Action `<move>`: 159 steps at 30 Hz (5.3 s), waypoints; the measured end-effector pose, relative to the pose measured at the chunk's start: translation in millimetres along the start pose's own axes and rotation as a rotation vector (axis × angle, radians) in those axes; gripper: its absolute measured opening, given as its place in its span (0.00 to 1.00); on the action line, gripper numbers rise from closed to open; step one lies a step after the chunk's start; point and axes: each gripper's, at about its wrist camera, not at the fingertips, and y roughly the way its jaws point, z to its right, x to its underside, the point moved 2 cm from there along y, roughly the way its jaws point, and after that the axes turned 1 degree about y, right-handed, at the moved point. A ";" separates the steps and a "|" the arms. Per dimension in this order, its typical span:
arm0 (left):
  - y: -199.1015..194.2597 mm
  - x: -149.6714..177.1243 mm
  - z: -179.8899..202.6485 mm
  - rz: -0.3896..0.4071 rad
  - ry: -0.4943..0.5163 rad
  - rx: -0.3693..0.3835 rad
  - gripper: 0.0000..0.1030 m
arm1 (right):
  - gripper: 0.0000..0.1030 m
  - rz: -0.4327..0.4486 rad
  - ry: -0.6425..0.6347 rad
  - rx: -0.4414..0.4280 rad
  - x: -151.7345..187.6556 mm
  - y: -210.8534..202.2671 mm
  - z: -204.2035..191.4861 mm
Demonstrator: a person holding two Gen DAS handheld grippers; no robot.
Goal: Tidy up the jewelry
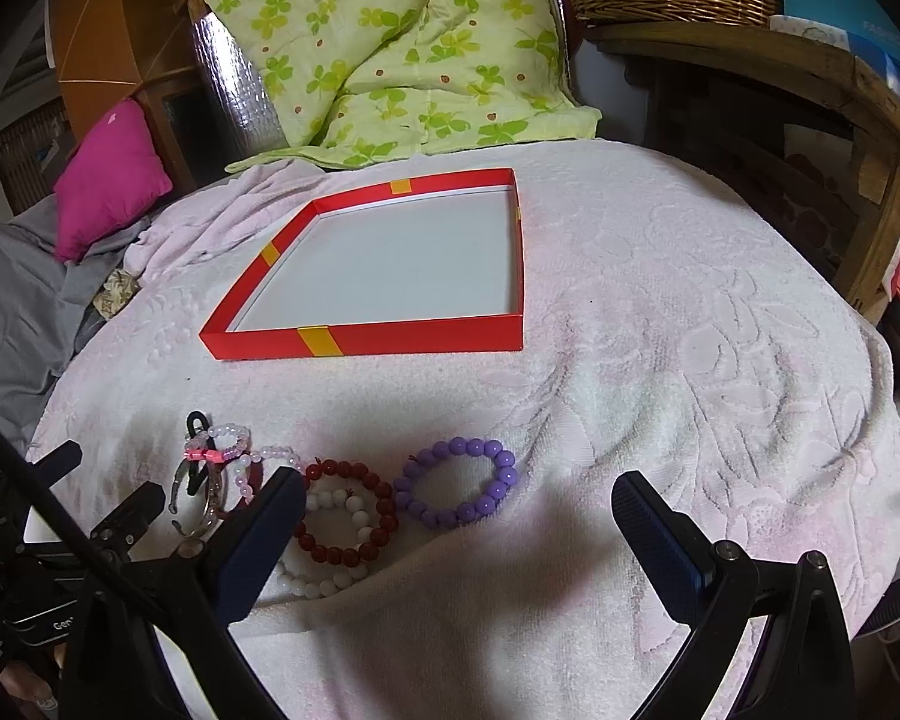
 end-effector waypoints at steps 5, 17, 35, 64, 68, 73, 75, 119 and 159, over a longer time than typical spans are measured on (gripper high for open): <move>0.0 -0.1 0.6 0.000 0.001 -0.001 1.00 | 1.00 -0.001 0.000 0.000 -0.2 0.1 0.3; 0.0 -0.2 1.6 -0.002 0.003 0.002 1.00 | 1.00 -0.001 0.000 0.000 -0.1 0.1 0.8; 16.6 -3.7 -39.6 -0.063 -0.102 0.039 1.00 | 0.89 -0.035 0.121 -0.054 -0.8 2.5 42.3; 51.6 -3.2 -33.8 -0.162 -0.098 0.190 0.71 | 0.53 -0.243 0.043 -0.168 15.2 50.4 -4.4; 58.2 -1.2 -27.7 -0.185 -0.089 0.220 0.54 | 0.41 -0.241 0.020 -0.129 14.6 49.8 -6.1; 58.6 3.8 -19.5 -0.200 -0.056 0.237 0.34 | 0.36 -0.232 0.050 -0.158 14.9 41.4 3.4; 56.1 4.2 -18.9 -0.199 -0.057 0.257 0.26 | 0.35 -0.229 0.056 -0.173 15.3 38.3 4.5; 36.4 17.3 0.5 -0.171 0.036 0.317 0.59 | 0.24 -0.241 0.115 -0.197 11.4 40.6 -4.5; 18.6 -39.8 -23.3 0.022 -0.041 0.281 0.40 | 0.10 0.123 0.064 -0.285 -52.7 12.0 -18.5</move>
